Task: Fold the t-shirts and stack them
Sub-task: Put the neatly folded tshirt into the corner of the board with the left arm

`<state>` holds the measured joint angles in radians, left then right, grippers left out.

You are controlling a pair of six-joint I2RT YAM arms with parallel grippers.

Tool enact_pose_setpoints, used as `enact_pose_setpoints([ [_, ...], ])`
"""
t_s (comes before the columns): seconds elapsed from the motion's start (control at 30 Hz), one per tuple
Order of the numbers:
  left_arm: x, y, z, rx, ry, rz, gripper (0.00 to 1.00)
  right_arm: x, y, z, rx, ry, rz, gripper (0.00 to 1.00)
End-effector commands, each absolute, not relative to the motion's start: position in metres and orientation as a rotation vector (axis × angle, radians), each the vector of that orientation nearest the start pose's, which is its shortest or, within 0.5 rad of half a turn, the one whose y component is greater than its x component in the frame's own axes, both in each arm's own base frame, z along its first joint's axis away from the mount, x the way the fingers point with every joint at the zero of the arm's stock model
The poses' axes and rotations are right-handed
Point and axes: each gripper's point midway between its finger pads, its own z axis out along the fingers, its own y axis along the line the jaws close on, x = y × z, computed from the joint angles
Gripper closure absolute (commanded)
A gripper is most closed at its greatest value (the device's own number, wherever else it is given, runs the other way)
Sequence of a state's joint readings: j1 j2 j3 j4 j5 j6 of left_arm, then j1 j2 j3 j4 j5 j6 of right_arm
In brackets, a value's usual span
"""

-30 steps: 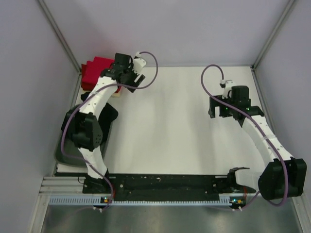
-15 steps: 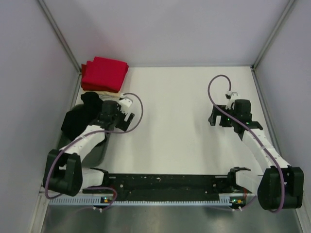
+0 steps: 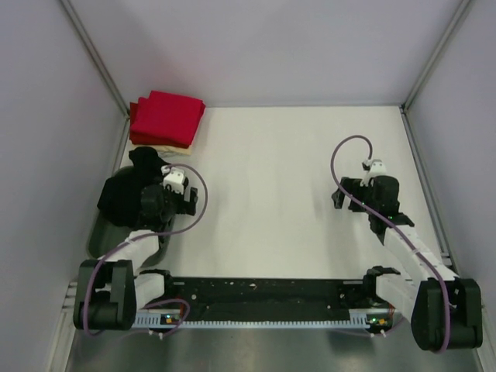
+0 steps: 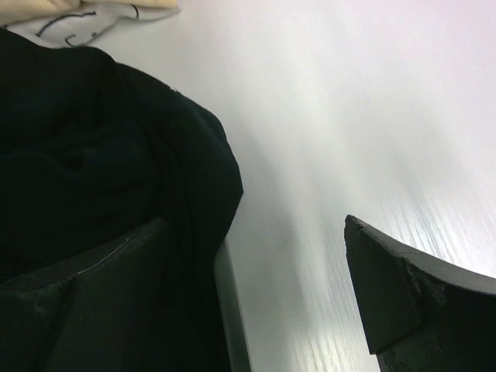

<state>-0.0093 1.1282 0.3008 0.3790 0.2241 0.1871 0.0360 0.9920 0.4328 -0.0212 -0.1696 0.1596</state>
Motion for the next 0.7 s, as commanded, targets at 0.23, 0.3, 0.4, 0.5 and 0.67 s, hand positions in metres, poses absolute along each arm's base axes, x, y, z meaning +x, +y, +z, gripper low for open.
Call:
enact_pose_setpoints([
  [0.23,0.3491,-0.0280,0.1088,0.198,1.852,-0.103,0.01,0.3114,0.0417,0.1099,0.044,2.024,0.274,0.01],
  [0.3,0.3481,-0.0295,0.1085,0.205,1.851,-0.108,0.01,0.3111,0.0414,0.1088,0.044,2.025,0.272,0.01],
  [0.4,0.3481,-0.0296,0.1085,0.210,1.850,-0.110,0.01,0.3113,0.0411,0.1091,0.044,2.023,0.270,0.01],
  [0.5,0.3484,-0.0290,0.1093,0.204,1.848,-0.107,0.02,0.3112,0.0410,0.1087,0.043,2.023,0.269,0.01],
  [0.67,0.3479,-0.0292,0.1092,0.205,1.846,-0.108,0.01,0.3112,0.0410,0.1091,0.043,2.022,0.269,0.01],
])
